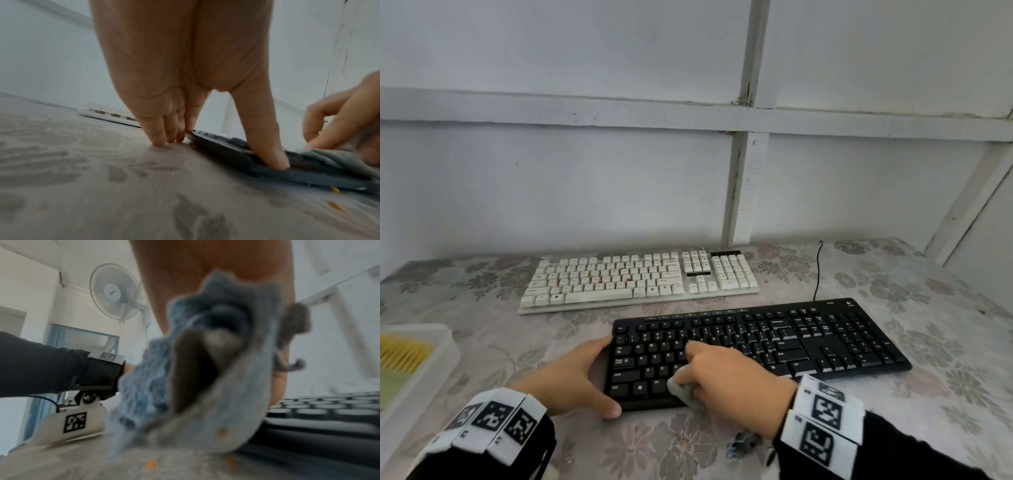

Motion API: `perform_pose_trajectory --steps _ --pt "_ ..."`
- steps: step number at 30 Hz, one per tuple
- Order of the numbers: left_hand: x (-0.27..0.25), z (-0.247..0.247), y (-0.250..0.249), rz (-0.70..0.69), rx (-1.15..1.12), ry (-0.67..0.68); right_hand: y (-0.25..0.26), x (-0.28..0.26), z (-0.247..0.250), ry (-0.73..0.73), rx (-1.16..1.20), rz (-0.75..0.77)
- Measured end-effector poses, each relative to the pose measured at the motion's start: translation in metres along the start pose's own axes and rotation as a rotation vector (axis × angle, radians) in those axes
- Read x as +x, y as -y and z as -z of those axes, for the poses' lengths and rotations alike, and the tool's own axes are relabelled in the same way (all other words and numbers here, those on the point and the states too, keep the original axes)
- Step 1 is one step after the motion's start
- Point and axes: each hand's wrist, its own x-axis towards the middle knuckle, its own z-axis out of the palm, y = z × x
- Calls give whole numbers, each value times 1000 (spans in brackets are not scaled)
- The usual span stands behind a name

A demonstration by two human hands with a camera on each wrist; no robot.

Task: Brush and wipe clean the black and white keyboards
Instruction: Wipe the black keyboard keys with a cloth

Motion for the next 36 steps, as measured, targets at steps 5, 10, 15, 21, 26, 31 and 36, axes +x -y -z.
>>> perform_pose_trajectory --steps 5,10,15,21,26,31,36 --pt "2 2 7 -1 9 24 -33 -37 11 -58 -33 -110" --pt "3 0 6 -15 -23 21 -65 -53 23 -96 -96 -243" --pt "5 0 8 -11 -36 28 -70 -54 13 -123 -58 -175" --pt "7 0 9 -40 -67 42 -89 -71 3 -176 -56 -234" --pt "8 0 11 -41 -93 44 -111 -91 2 -232 -92 -338" --pt "7 -1 11 -55 -122 41 -133 -113 10 -243 -154 -479" --pt "7 -1 12 -65 -107 32 -115 -102 25 -219 -126 -458"
